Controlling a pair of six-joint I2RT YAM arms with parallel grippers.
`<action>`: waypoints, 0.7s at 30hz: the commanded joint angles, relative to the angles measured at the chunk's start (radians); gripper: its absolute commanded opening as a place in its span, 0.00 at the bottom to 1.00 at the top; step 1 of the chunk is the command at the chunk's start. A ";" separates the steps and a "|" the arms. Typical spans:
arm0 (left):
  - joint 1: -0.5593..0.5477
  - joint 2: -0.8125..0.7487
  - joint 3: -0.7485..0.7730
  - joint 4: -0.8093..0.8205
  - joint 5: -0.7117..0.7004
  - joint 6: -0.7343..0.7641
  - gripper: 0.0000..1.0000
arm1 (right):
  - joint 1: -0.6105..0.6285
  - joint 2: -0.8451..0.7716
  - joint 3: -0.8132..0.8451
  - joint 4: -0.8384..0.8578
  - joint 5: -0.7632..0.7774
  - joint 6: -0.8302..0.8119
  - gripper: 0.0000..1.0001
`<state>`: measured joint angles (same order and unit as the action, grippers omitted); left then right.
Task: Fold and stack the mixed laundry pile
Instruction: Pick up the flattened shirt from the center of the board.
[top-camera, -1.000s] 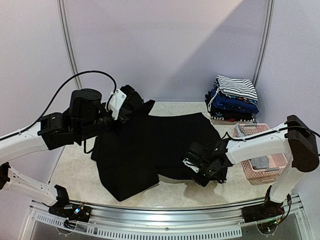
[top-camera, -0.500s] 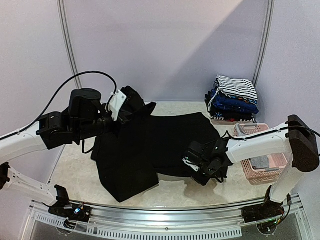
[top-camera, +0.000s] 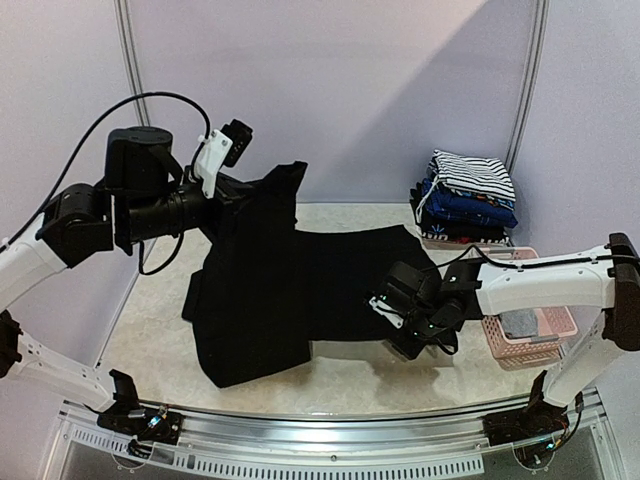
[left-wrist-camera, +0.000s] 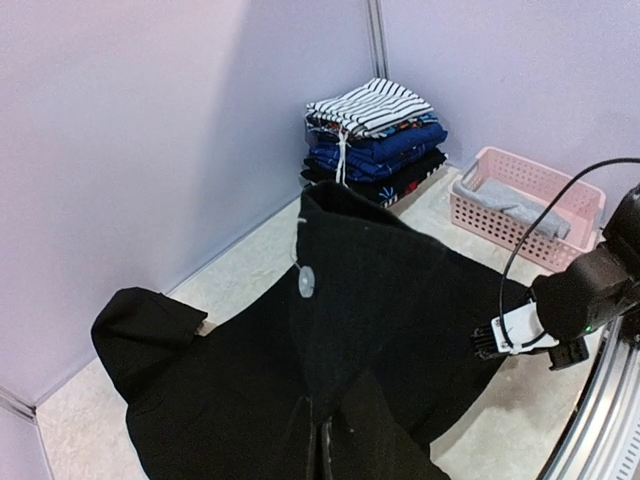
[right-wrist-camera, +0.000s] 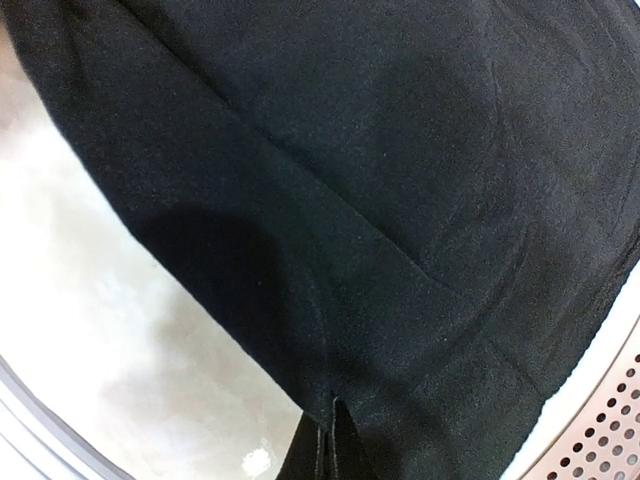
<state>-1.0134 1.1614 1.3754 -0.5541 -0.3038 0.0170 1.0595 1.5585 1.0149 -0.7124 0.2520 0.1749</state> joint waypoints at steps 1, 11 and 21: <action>0.003 0.034 0.090 -0.096 -0.027 0.040 0.00 | -0.006 -0.028 0.028 -0.031 0.027 0.012 0.00; 0.026 0.089 0.264 -0.128 -0.130 0.160 0.00 | -0.006 0.015 0.116 -0.071 0.124 0.016 0.00; 0.135 0.202 0.430 -0.144 -0.101 0.279 0.00 | -0.025 0.046 0.211 -0.098 0.171 -0.049 0.00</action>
<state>-0.9405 1.3293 1.7458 -0.6769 -0.4267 0.2268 1.0576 1.5761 1.1790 -0.7853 0.3878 0.1619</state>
